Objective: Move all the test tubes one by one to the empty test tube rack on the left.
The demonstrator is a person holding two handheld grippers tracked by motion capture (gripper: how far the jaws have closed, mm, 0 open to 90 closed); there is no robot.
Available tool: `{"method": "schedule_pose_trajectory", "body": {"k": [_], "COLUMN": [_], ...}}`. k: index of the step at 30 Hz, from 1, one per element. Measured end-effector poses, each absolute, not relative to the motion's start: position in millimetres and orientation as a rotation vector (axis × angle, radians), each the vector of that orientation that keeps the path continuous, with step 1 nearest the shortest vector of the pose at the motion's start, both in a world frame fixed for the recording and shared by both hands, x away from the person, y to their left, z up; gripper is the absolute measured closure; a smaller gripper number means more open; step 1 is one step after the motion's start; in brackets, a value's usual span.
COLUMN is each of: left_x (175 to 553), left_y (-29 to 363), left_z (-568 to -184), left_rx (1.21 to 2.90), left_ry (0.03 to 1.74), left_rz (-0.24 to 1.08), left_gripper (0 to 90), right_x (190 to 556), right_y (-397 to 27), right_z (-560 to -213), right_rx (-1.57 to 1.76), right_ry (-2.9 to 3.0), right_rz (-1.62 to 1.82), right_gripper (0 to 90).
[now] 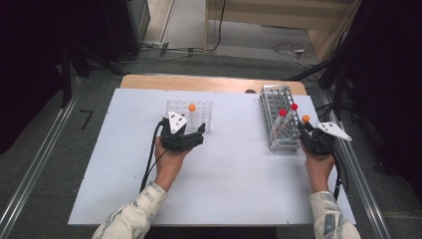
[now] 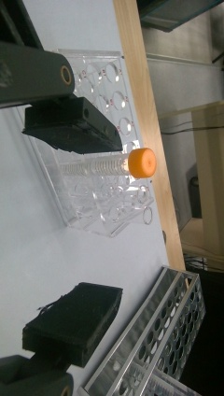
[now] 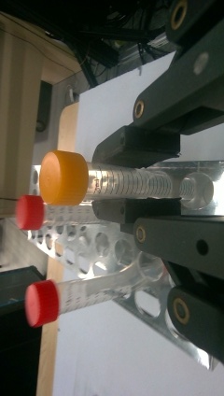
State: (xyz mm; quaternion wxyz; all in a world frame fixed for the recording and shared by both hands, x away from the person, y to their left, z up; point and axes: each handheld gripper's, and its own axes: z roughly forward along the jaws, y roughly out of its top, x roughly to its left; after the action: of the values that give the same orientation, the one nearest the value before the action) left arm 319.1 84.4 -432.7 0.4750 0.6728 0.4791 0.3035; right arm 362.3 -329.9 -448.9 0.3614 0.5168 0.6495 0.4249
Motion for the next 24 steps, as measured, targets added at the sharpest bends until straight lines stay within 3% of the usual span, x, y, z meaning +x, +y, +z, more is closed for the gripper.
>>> {"method": "schedule_pose_trajectory", "body": {"k": [10, 24], "left_x": [320, 320], "left_y": [85, 88], "left_z": [-433, -432], "left_rx": [1.641, 1.632], "left_ry": [1.175, 1.181], "left_rz": [0.744, 0.742], "left_gripper": [24.7, 24.7], "right_x": [348, 331], "right_y": [-329, -313], "right_z": [-415, -402], "right_rx": [1.258, 1.191], "right_ry": [1.618, 1.660], "right_rz": [1.162, 1.203], "right_gripper": [71.3, 71.3]}}
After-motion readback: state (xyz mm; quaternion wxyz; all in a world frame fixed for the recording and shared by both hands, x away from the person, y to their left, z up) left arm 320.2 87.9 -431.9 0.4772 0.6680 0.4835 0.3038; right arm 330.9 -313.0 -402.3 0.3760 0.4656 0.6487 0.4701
